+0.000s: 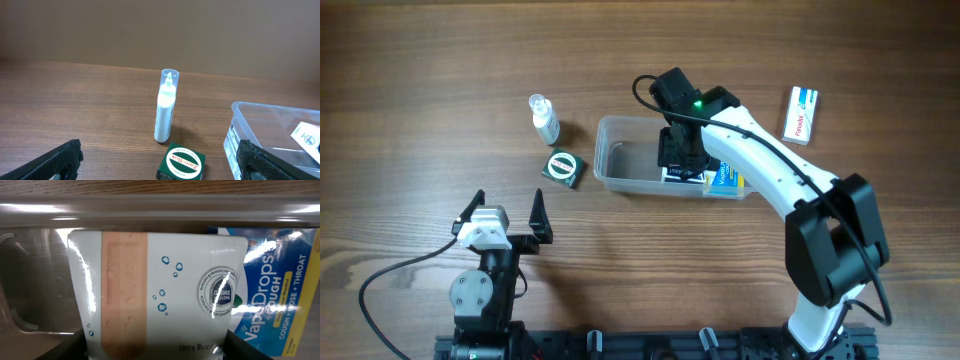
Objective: Pack container
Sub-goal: 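Lower the Hansaplast box into the container beside the VapoDrops box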
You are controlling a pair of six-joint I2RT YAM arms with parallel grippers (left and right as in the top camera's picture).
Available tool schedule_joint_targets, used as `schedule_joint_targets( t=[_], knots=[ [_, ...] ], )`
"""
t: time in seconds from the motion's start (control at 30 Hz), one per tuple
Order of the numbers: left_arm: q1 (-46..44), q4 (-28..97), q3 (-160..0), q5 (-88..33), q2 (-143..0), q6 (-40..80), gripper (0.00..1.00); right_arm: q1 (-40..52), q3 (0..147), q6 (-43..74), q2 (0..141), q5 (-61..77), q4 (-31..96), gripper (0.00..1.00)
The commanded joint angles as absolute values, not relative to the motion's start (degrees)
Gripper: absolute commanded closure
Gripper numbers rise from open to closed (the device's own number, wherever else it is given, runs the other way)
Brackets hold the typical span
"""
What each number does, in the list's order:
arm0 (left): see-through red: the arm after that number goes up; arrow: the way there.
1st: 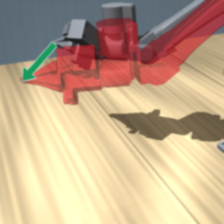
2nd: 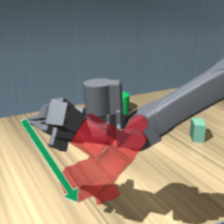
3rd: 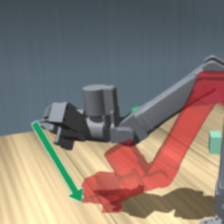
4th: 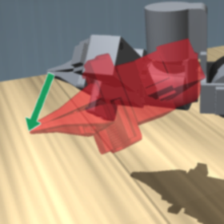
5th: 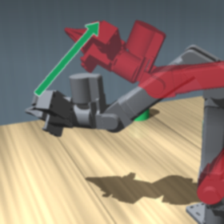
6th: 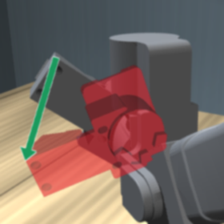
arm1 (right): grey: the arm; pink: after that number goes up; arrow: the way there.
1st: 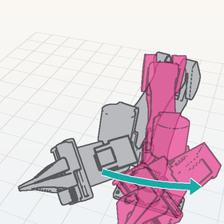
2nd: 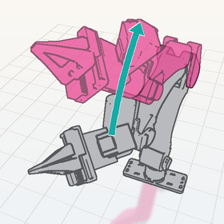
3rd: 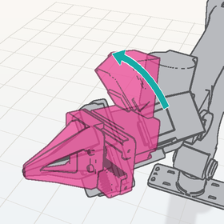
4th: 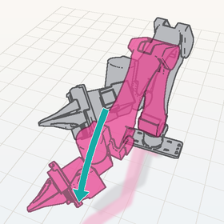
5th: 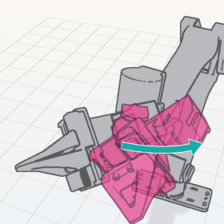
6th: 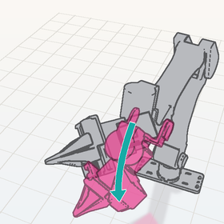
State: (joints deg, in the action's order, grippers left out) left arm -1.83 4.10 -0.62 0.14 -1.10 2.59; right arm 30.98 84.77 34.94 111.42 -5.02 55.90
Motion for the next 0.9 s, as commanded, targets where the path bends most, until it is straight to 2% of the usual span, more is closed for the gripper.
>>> schedule_joint_targets(
  t=[0.0, 0.53, 0.73, 0.87],
  knots=[
    [-2.13, 4.12, -0.32, 0.69, -0.75, 1.72, 0.00, 31.18, 84.23, 36.18, 113.12, -6.07, 55.29, 0.34],
    [-2.13, 4.12, -0.32, 0.71, -0.75, 1.72, 0.00, 31.18, 84.23, 34.48, 114.91, -7.07, 54.46, 0.34],
    [-2.13, 4.12, -0.32, 0.71, -0.75, 1.72, 0.00, 31.18, 84.23, 34.46, 114.91, -7.09, 54.50, 0.22],
    [-2.13, 4.12, -0.32, 0.71, -0.75, 1.72, 0.00, 31.18, 84.23, 34.48, 114.91, -7.09, 54.70, 0.22]
  ],
)
